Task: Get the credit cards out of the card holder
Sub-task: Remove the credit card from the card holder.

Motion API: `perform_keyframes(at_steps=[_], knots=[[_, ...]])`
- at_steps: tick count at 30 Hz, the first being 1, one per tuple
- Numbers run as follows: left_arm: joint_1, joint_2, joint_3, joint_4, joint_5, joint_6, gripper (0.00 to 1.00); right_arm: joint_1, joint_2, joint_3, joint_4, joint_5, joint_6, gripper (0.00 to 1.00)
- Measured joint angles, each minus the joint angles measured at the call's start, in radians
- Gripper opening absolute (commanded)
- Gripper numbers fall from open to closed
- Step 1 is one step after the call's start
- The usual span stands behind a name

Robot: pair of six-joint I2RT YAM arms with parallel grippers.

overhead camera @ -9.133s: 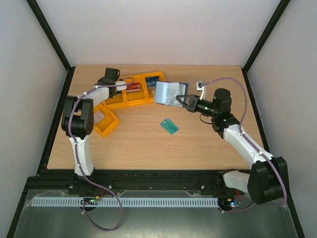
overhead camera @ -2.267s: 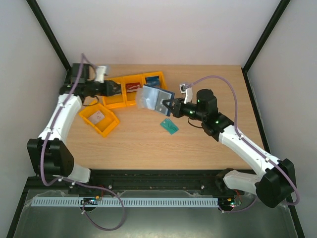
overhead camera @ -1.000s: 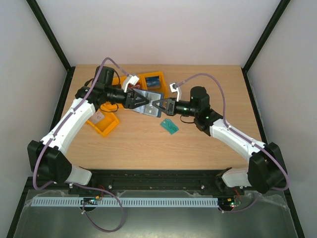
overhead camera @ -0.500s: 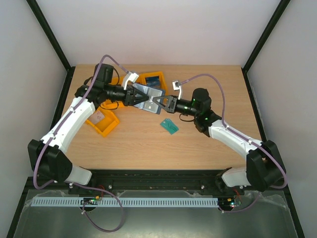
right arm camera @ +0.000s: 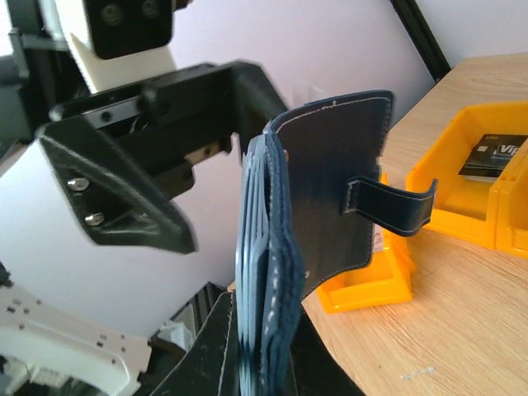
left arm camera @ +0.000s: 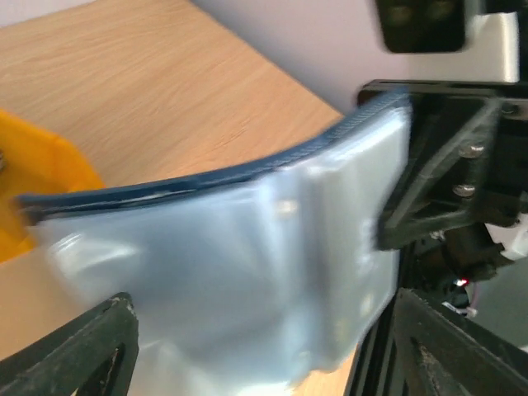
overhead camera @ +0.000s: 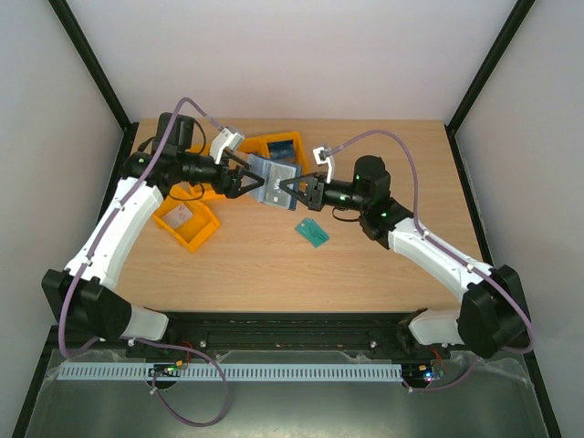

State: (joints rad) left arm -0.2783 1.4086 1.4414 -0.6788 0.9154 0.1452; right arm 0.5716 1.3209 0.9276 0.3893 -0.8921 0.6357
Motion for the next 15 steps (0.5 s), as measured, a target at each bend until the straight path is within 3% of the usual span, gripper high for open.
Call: perform_keyframes(at_steps=[3, 15], knots=[[0.024, -0.008, 0.006, -0.047, -0.059, 0.057, 0.99, 0.002, -0.029, 0.018, -0.077, -0.026, -0.073, 0.02], [0.109, -0.014, 0.013, -0.140, 0.003, 0.194, 0.99, 0.005, -0.077, 0.048, -0.174, -0.123, -0.196, 0.02]])
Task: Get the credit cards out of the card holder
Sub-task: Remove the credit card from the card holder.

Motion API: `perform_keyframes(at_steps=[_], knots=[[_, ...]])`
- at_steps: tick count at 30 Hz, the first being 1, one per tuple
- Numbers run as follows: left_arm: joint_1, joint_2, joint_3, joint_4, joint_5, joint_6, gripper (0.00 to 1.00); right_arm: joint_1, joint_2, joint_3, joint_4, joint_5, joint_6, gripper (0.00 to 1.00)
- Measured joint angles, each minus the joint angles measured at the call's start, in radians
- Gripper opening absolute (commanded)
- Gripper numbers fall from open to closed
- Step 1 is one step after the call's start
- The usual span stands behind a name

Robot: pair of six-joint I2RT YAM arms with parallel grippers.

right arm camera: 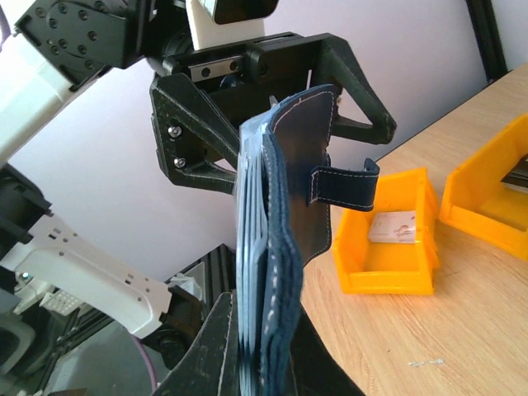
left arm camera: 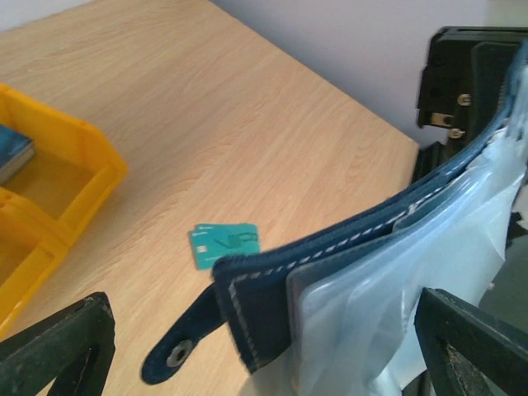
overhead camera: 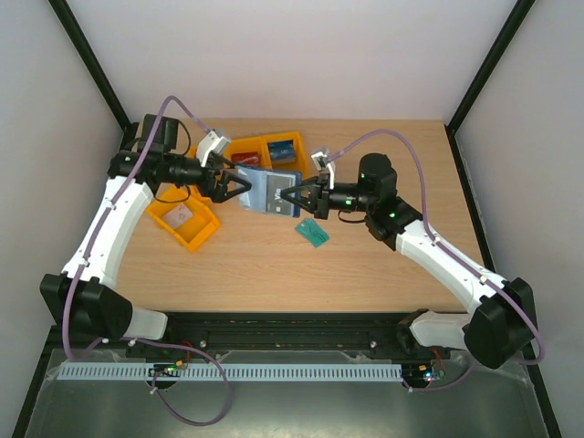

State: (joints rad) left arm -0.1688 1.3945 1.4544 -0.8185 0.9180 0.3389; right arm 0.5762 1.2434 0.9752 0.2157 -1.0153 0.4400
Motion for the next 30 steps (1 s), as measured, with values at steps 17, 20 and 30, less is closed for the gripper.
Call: perform_keyframes(at_steps=[17, 20, 30], knots=[[-0.060, 0.006, -0.053, -0.048, 0.317, 0.088, 0.02, 0.000, 0.000, 0.000, -0.011, -0.052, -0.034, 0.28], [-0.052, 0.006, -0.051, -0.077, 0.325, 0.118, 0.02, -0.001, -0.011, 0.005, -0.043, -0.016, -0.071, 0.37], [-0.041, 0.006, 0.069, -0.183, 0.281, 0.210, 0.02, -0.069, -0.079, -0.040, -0.057, 0.040, -0.116, 0.53]])
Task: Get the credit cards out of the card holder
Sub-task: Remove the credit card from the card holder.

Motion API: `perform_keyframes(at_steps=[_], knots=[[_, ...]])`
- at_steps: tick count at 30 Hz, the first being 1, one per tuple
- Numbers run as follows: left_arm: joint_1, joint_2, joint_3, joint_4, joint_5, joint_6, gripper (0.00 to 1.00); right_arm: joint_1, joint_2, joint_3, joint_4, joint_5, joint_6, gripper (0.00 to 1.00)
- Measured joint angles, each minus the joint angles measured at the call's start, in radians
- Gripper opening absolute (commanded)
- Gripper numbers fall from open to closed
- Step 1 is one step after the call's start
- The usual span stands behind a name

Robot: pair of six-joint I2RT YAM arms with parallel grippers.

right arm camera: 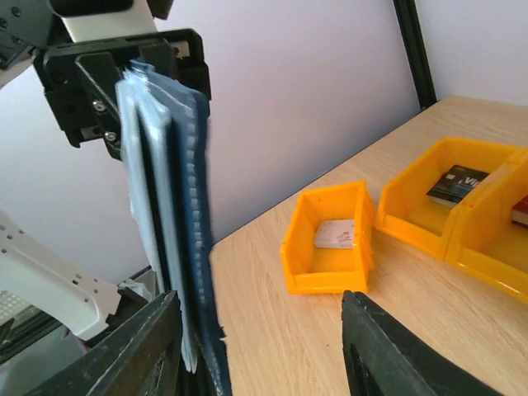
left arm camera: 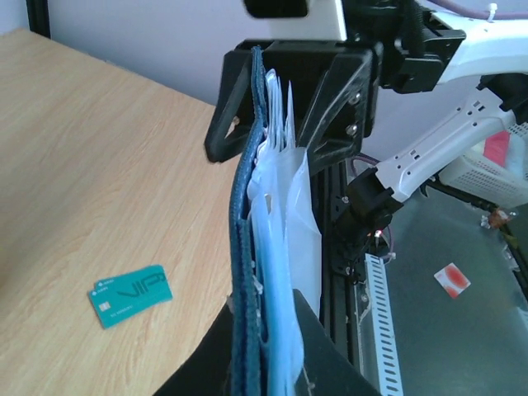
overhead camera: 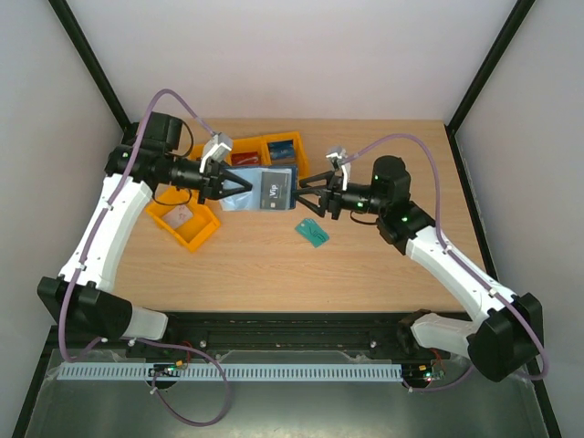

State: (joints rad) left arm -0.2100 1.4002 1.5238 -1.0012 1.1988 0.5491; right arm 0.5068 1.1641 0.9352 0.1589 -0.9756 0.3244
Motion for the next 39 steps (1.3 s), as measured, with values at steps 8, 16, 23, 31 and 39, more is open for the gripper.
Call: perform_keyframes(at_steps=[8, 16, 23, 31, 39], knots=[[-0.027, 0.000, 0.054, -0.054, -0.033, 0.047, 0.02, -0.001, 0.040, -0.002, 0.011, -0.042, 0.010, 0.60], [-0.027, 0.003, 0.054, -0.068, -0.056, 0.050, 0.02, 0.006, 0.051, 0.001, -0.010, -0.092, -0.012, 0.70], [-0.027, 0.004, 0.054, -0.068, -0.064, 0.050, 0.02, 0.010, 0.034, 0.011, -0.137, -0.087, -0.117, 0.71], [-0.027, 0.004, 0.054, -0.068, -0.064, 0.050, 0.02, 0.011, 0.019, 0.014, -0.164, -0.070, -0.136, 0.70], [-0.032, 0.004, 0.054, -0.068, -0.064, 0.052, 0.02, 0.015, 0.040, 0.016, -0.087, -0.055, -0.067, 0.65]])
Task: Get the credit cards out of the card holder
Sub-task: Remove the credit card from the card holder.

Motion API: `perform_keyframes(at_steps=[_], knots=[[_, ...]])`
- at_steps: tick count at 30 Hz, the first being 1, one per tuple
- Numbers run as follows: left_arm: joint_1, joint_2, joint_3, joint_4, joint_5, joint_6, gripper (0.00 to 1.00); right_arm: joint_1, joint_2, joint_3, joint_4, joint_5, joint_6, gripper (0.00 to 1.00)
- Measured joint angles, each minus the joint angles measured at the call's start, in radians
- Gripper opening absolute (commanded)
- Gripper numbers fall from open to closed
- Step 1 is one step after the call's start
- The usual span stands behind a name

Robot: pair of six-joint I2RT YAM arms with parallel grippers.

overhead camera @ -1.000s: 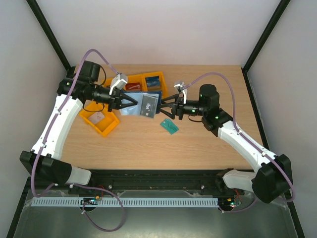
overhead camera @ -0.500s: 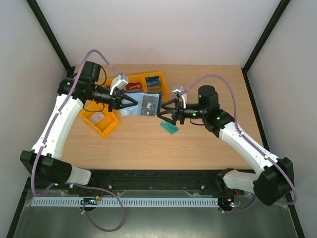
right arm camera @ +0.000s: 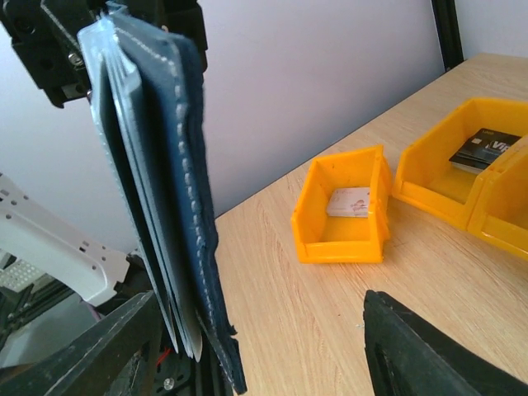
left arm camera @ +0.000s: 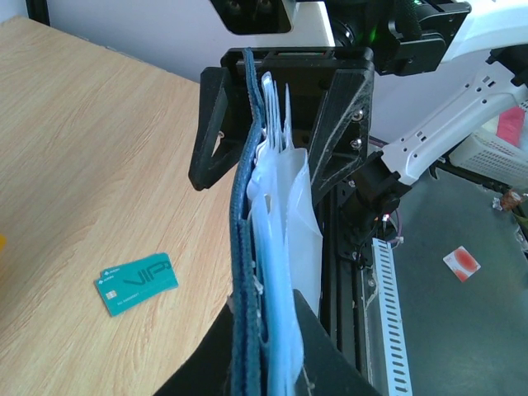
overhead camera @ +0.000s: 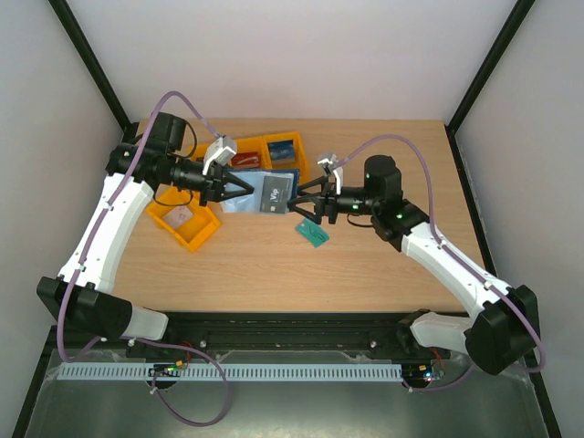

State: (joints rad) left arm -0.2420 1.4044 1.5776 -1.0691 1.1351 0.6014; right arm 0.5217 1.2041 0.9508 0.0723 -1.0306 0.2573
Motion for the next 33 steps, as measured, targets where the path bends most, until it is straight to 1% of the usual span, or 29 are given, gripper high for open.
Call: perform_keyframes(at_steps=[9, 16, 27, 33], knots=[[0.000, 0.000, 0.000, -0.001, 0.000, 0.003, 0.02, 0.004, 0.015, 0.000, 0.018, 0.029, 0.024, 0.66], [0.000, 0.000, 0.006, -0.010, 0.000, 0.012, 0.02, 0.004, 0.013, 0.000, -0.031, 0.070, -0.032, 0.66], [-0.002, 0.000, 0.014, -0.014, -0.001, 0.016, 0.02, 0.004, 0.013, 0.001, -0.040, 0.060, -0.021, 0.67], [-0.024, 0.000, 0.014, 0.002, -0.020, -0.004, 0.02, 0.010, 0.013, 0.001, -0.030, 0.043, -0.005, 0.68]])
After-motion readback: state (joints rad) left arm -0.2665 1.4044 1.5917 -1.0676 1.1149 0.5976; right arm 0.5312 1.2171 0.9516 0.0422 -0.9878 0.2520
